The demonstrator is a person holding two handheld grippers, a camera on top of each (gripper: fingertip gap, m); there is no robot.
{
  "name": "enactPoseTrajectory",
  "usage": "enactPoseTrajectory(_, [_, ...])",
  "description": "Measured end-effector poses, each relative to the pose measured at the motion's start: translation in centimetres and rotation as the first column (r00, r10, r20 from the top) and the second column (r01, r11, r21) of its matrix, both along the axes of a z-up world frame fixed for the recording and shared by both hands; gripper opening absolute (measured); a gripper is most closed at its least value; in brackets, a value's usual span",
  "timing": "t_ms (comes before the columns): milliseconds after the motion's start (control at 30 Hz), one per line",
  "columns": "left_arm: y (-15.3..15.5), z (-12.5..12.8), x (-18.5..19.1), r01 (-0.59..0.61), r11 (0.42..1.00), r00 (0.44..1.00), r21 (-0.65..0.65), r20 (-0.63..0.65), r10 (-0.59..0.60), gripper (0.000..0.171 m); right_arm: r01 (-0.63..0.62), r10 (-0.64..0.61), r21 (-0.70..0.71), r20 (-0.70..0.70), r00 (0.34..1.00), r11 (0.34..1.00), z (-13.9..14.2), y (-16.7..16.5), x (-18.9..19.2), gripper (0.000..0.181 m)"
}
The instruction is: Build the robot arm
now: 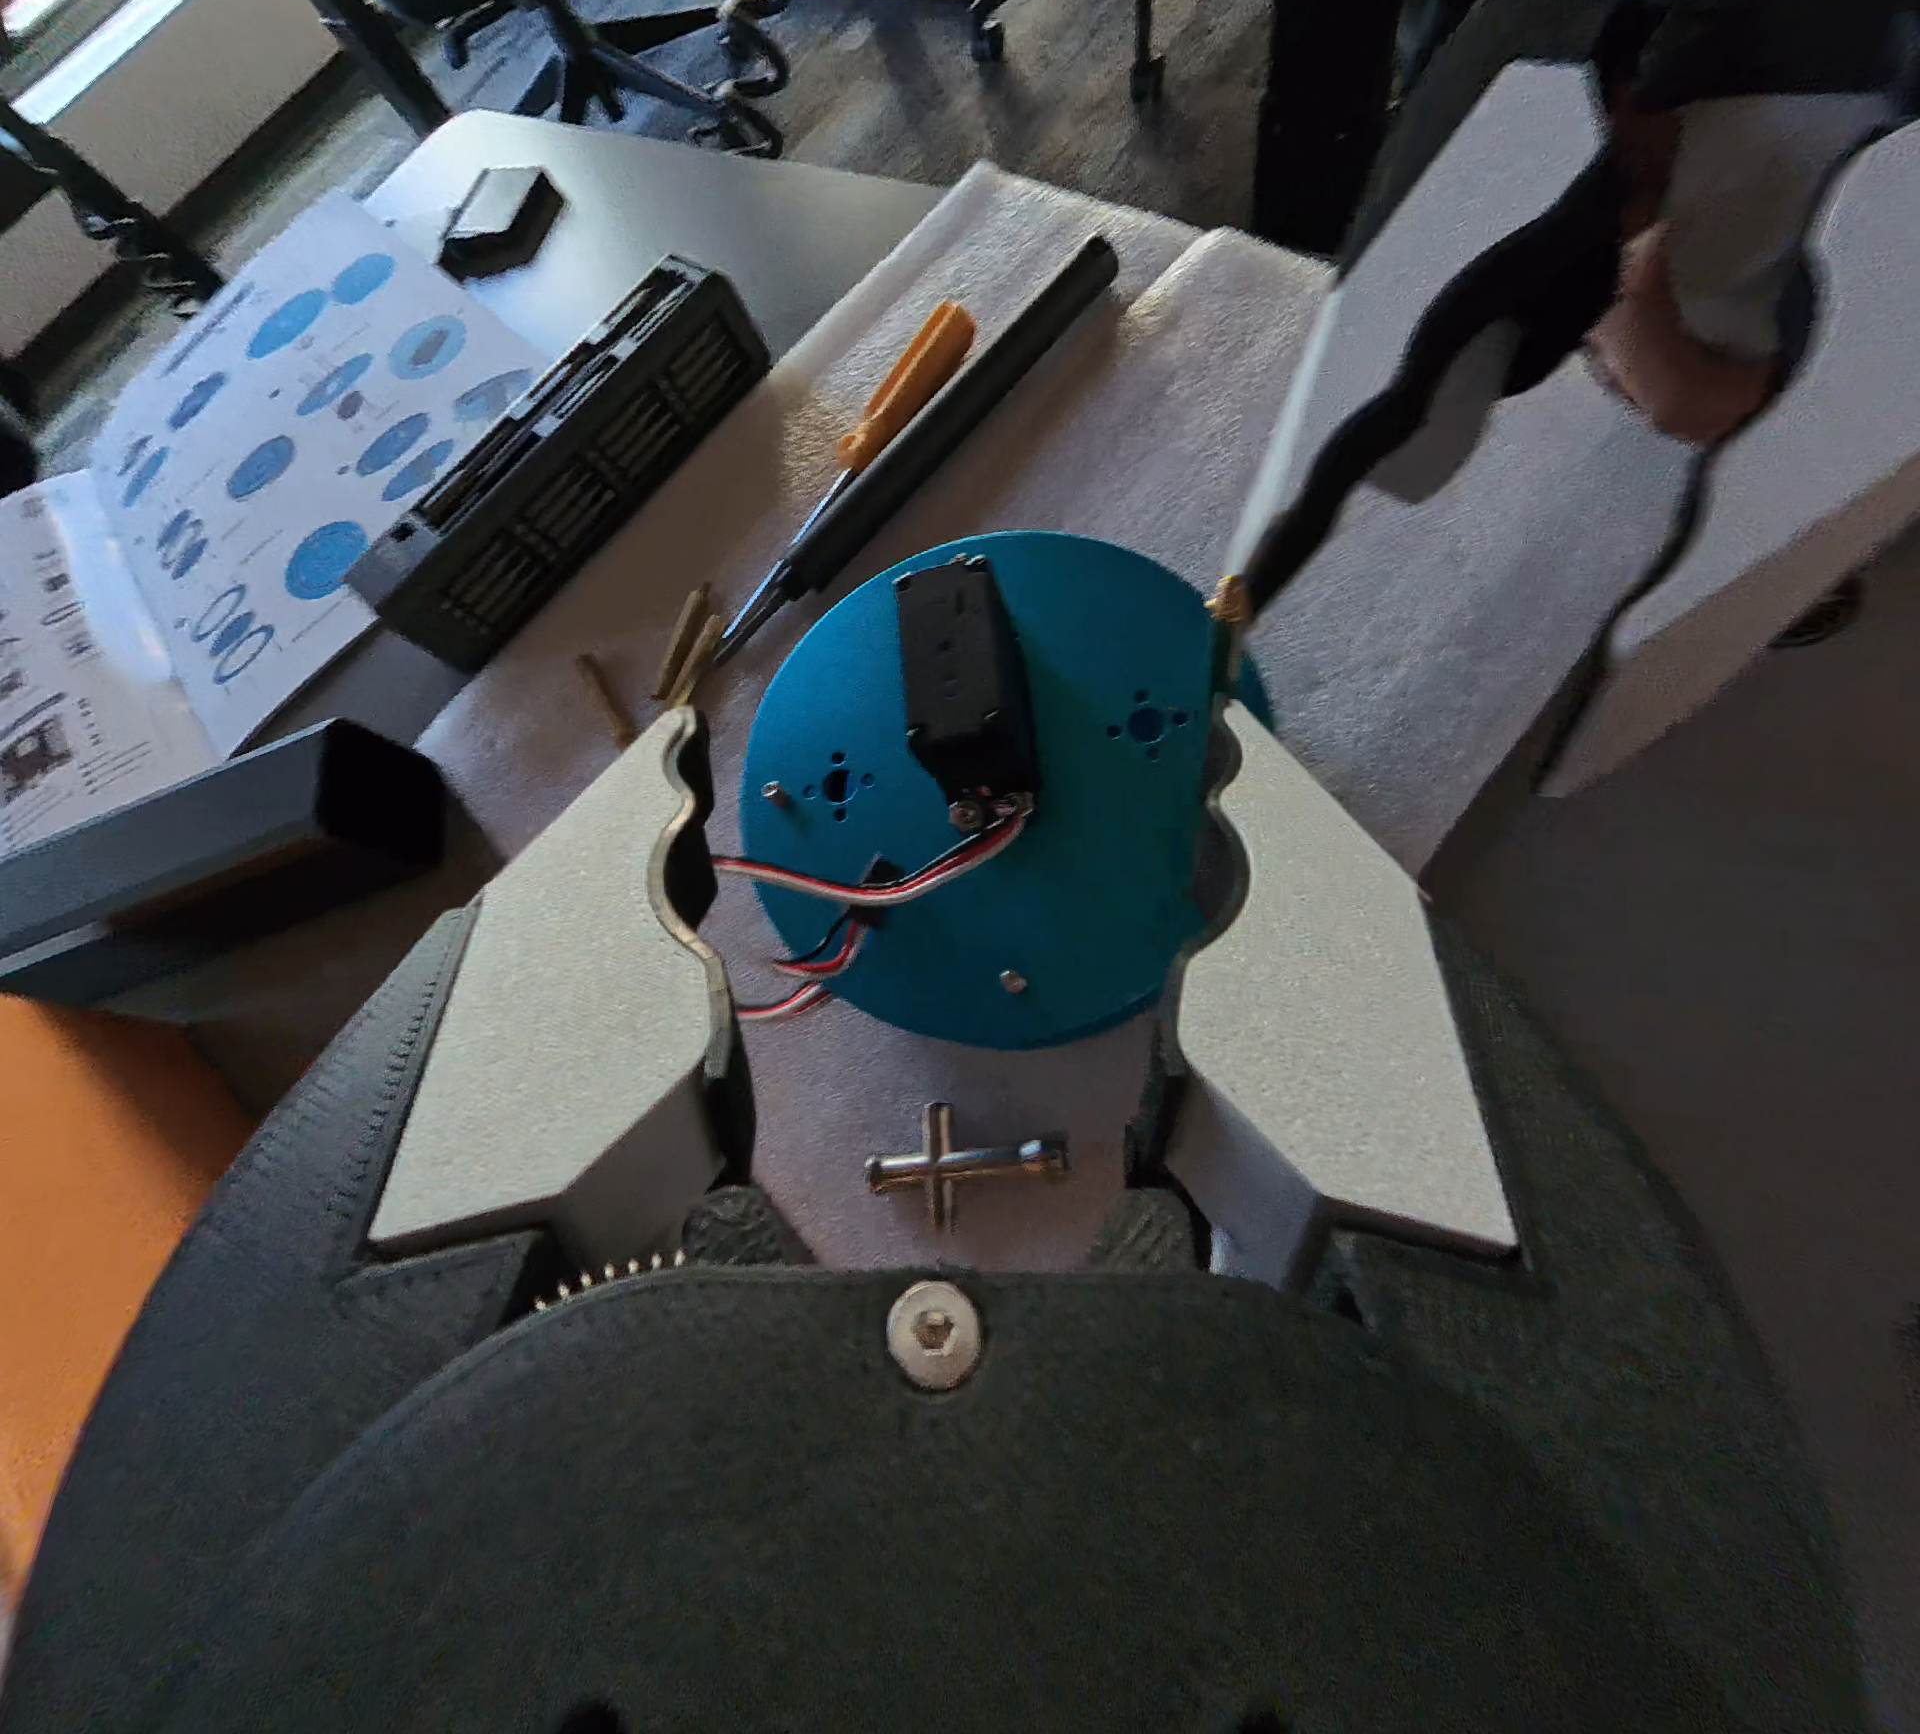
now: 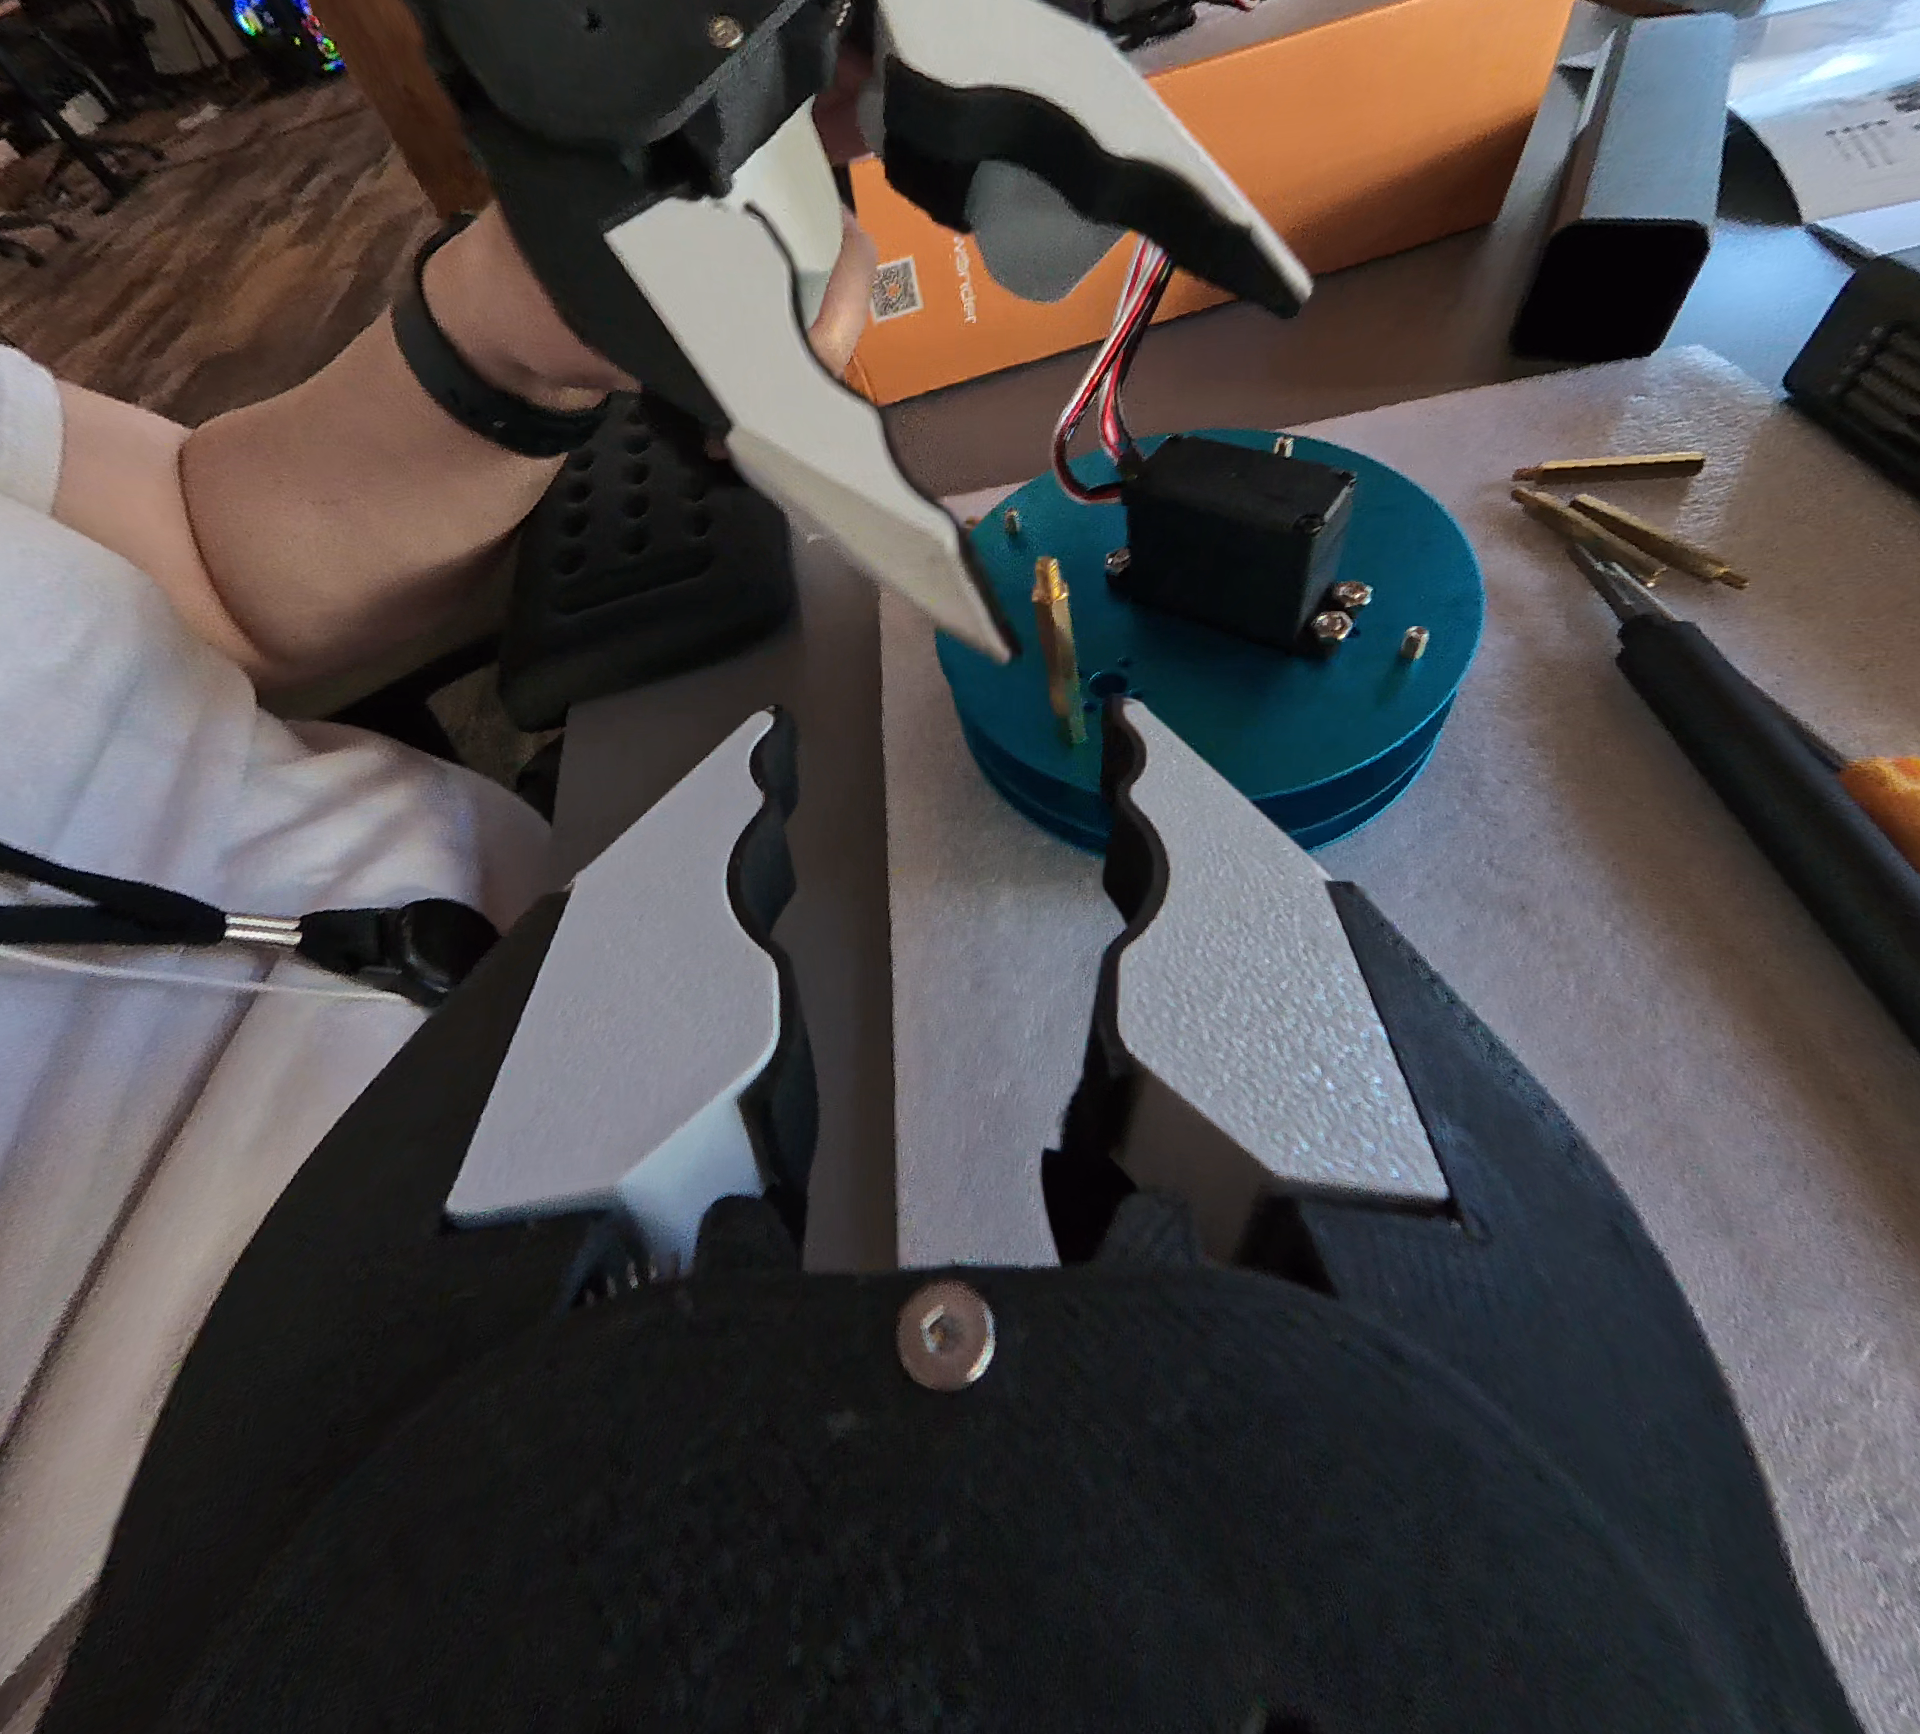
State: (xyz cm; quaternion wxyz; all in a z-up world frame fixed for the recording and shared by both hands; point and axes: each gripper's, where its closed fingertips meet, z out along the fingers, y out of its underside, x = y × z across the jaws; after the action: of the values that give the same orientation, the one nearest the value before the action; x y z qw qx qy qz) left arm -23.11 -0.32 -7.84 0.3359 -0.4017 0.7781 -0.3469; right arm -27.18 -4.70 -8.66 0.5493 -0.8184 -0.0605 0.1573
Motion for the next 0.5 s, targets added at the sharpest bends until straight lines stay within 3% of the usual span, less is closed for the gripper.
enactPoseTrajectory(133, [-0.3,-0.7,0.6,-0.004,0.998,1.0,0.068,-0.008,0.005,0.097,-0.035,0.035,-0.004,-0.005,0.999,0.999,-0.3,0.8,-0.8,0.061])
enactPoseTrajectory(233, [0.7,-0.7,0.5,-0.04,0.998,0.999,0.038,-0.029,0.041,0.102,-0.03,0.03,-0.037,0.024,0.999,0.999,-0.8,-0.1,-0.5,0.056])
enactPoseTrajectory(267, [1.2,-0.5,0.3,-0.052,0.998,0.998,0.04,-0.016,0.052,0.092,-0.021,0.022,-0.044,0.032,0.999,0.999,-0.8,-0.4,-0.2,0.052])
enactPoseTrajectory(367, [1.3,0.3,-0.8,-0.03,1.0,1.0,-0.007,0.008,0.03,0.092,-0.001,0.016,-0.078,0.187,0.982,0.997,-0.3,-1.1,1.6,0.048])
enactPoseTrajectory(433, [1.6,0.5,-1.5,-0.033,0.999,0.999,-0.014,0.024,0.033,0.091,-0.05,0.091,-0.118,0.371,0.924,0.992,0.7,-1.0,2.2,0.044])
enactPoseTrajectory(500, [2.0,0.4,-2.3,-0.052,0.999,0.998,-0.014,0.03,0.052,0.089,-0.145,0.229,-0.192,0.558,0.797,0.971,1.7,-0.5,2.3,0.042])
